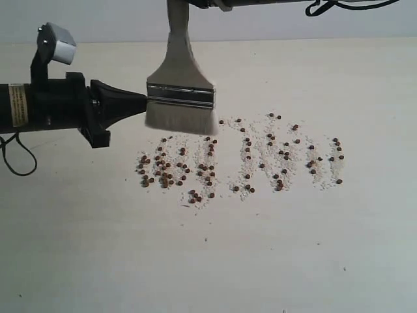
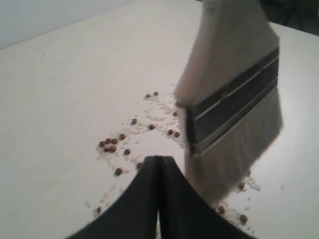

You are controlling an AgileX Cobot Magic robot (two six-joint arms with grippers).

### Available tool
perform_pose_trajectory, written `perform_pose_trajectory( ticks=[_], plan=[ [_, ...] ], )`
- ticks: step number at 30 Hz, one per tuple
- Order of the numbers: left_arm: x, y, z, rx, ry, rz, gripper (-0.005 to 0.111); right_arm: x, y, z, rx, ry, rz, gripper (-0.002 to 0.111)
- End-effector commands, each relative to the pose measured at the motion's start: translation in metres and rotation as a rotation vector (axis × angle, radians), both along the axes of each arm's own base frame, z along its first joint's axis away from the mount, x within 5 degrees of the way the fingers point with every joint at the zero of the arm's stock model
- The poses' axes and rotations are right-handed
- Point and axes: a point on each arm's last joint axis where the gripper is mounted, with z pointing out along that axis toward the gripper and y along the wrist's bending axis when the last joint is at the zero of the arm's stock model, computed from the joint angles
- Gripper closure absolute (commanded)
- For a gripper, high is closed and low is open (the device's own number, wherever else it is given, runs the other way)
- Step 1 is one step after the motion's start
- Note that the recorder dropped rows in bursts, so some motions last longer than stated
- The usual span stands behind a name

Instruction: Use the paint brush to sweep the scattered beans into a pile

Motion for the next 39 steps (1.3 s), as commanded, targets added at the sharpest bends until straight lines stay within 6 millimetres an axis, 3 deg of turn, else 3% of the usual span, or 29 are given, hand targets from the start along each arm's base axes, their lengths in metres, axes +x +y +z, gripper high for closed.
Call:
perform_pose_trajectory(
  ticks=[1,7,11,17,28,34,39],
  plan=[
    [0.008,0.034,0.008,-0.017,0.08,0.143,0.107,0.002,-0.007,0.013,-0.09,-0.038,-0.118,0.108],
    [-0.006,0.062,0.02,-0.082,0.14,0.289,0.107,-0.003,-0.03,0.022,-0.169,-0.054,-0.392,0.108],
    [-0.023,0.066,0.027,-0.152,0.137,0.39,0.107,-0.022,-0.041,0.019,-0.208,-0.056,-0.538,0.108],
    [-0.064,0.069,0.031,-0.212,0.115,0.495,0.107,-0.049,-0.043,0.013,-0.339,-0.071,-0.691,0.108],
    [-0.164,0.073,0.04,-0.342,-0.055,0.639,0.107,-0.097,-0.061,0.036,-0.302,-0.115,-0.739,0.108],
    [-0.19,0.075,0.051,-0.296,-0.146,0.663,0.107,-0.117,-0.073,0.054,-0.215,-0.114,-0.767,0.108],
    [-0.205,0.079,0.058,-0.282,-0.231,0.718,0.107,-0.115,-0.072,0.042,-0.217,-0.048,-0.773,0.108]
  ],
)
